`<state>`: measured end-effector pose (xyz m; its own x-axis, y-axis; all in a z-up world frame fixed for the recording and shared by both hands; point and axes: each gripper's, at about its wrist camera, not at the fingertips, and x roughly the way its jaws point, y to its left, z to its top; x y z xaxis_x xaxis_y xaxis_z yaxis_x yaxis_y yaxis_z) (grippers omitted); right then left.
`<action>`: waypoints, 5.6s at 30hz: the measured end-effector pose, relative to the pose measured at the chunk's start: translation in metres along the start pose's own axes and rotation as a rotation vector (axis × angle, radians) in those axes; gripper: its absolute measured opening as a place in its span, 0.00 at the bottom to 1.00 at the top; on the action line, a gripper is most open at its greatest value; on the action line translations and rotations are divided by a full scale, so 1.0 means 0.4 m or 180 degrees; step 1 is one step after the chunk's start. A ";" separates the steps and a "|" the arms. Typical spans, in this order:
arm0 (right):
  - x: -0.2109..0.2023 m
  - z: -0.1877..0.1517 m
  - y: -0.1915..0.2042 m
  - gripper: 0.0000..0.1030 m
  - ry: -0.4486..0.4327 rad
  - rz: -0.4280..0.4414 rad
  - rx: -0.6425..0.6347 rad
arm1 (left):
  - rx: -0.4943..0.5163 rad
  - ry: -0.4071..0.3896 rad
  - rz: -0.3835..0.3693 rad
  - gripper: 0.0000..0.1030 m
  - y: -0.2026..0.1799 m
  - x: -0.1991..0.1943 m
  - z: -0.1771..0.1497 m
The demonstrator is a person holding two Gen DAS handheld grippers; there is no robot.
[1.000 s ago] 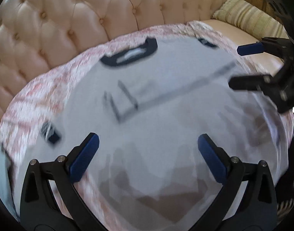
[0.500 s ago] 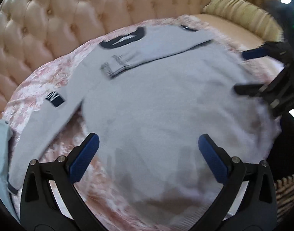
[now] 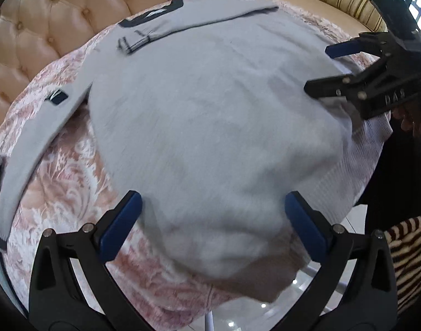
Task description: Fold clothes
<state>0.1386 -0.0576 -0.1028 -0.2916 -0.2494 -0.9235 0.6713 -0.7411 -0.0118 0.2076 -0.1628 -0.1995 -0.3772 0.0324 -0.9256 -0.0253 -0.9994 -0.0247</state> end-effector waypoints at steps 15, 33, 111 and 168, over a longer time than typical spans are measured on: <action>0.002 0.005 0.016 1.00 -0.0002 -0.0069 0.0123 | -0.3356 -0.1633 -0.1507 1.00 0.633 -0.261 -0.249; 0.029 0.016 0.005 1.00 -0.0109 -0.0051 0.0092 | -0.4104 -0.1725 -0.0963 1.00 0.834 -0.243 -0.409; 0.135 0.230 -0.109 0.64 -0.0649 0.0576 0.0778 | -0.1645 -0.0610 -0.1434 1.00 0.299 -0.029 0.408; -0.216 0.575 -0.122 0.06 -0.2051 0.1461 0.0908 | -0.2252 -0.0614 0.0973 1.00 0.472 0.043 0.224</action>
<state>-0.0258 -0.1432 0.0657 -0.4216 -0.8077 -0.4122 0.6456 -0.5866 0.4889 0.1134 -0.3495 -0.1864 -0.4279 -0.3075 -0.8499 0.6750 -0.7341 -0.0743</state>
